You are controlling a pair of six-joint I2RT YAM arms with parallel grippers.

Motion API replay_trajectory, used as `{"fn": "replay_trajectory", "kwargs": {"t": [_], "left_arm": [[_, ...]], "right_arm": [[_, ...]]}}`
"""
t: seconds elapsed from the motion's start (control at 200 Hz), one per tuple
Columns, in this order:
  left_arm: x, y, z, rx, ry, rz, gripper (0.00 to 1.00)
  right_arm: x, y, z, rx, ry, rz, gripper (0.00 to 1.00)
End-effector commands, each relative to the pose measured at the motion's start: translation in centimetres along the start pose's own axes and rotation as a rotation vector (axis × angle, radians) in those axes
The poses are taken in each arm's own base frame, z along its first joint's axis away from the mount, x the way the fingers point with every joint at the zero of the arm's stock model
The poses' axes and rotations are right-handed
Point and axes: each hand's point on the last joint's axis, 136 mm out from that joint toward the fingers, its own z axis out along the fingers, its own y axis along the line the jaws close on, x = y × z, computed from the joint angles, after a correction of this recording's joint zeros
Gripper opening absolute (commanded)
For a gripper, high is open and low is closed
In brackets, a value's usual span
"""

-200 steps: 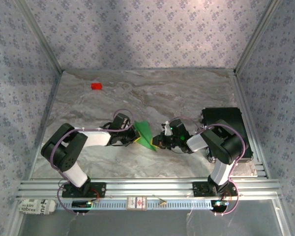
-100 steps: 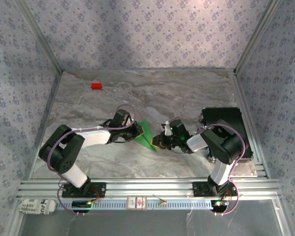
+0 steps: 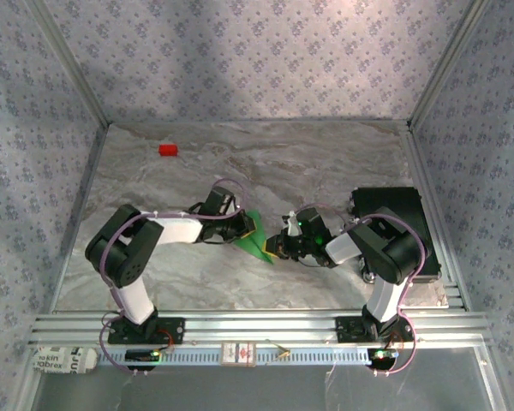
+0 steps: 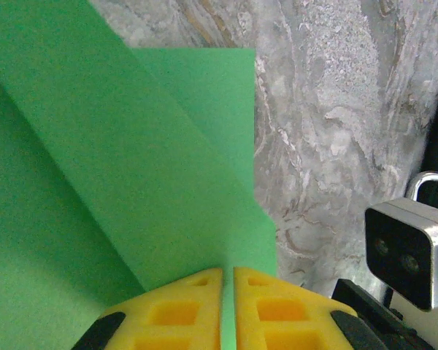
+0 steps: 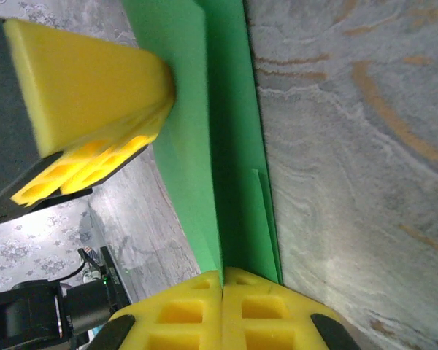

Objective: Fold a paper plane with a square sheet of paper (pick it up from the middle)
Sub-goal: Fourth fold the wing at the center of the table.

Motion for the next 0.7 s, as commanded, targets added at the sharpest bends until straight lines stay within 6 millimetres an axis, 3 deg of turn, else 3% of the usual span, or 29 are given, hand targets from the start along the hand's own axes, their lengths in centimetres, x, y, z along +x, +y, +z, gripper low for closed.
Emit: {"fn": "replay_trajectory", "kwargs": {"t": [0.0, 0.26, 0.475, 0.695], "left_arm": [[0.4, 0.3, 0.7, -0.03, 0.038, 0.018, 0.12], [1.2, 2.1, 1.4, -0.101, 0.09, -0.007, 0.11], [1.3, 1.9, 1.6, -0.106, 0.109, 0.007, 0.11], [1.9, 2.8, 1.9, -0.141, 0.137, 0.006, 0.1]], "right_arm": [[2.3, -6.6, -0.1, 0.217, 0.02, 0.128, 0.03], [2.4, -6.7, -0.1, 0.221, 0.026, 0.13, 0.03], [2.4, -6.7, -0.1, 0.222, 0.028, 0.13, 0.03], [1.8, -4.6, 0.0, 0.182, 0.04, 0.101, 0.09]]}}
